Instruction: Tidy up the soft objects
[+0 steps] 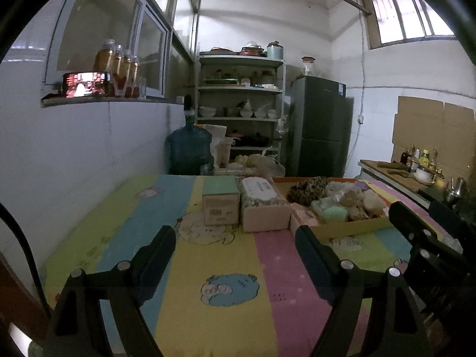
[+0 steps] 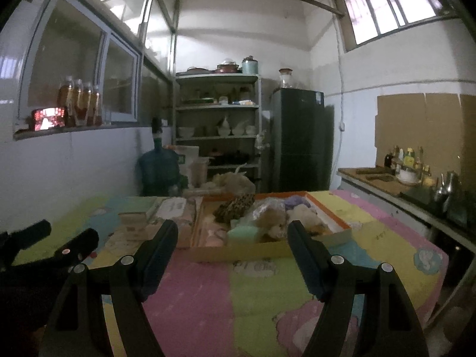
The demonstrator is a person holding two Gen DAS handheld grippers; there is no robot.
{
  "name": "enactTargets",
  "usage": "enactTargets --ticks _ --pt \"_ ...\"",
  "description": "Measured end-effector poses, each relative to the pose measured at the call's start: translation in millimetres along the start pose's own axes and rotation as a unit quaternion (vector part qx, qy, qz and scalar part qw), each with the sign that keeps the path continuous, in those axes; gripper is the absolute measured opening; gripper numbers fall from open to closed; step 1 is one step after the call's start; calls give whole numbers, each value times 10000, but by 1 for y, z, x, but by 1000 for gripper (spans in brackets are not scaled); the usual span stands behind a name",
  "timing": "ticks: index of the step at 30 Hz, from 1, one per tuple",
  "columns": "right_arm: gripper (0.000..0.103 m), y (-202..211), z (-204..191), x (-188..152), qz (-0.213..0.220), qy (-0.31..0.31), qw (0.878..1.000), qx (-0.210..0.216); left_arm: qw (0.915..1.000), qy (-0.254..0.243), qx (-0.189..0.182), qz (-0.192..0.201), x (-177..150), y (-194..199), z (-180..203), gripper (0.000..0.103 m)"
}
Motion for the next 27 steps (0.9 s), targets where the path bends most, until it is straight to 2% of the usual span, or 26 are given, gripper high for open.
enactTargets --ticks 5,15,27 --pt "77 15 -1 -6 -59 -70 9999 69 9999 13 73 71 -4 17 -3 83" --pt "77 43 1 -5 105 -94 9998 141 9997 -1 139 203 -3 40 -2 83" --pt "77 56 5 -6 172 -154 9996 143 9995 64 202 243 -4 55 -1 83"
Point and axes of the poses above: each gripper's, at about its wrist camera, not at the fingertips, and y roughly against the way its jaws point, z to its right, x to its top, the point moved 4 cm from there along -y, roughly the way its jaws point, and after that the axes turned 7 degrees about -y, right-handed, at the moved point
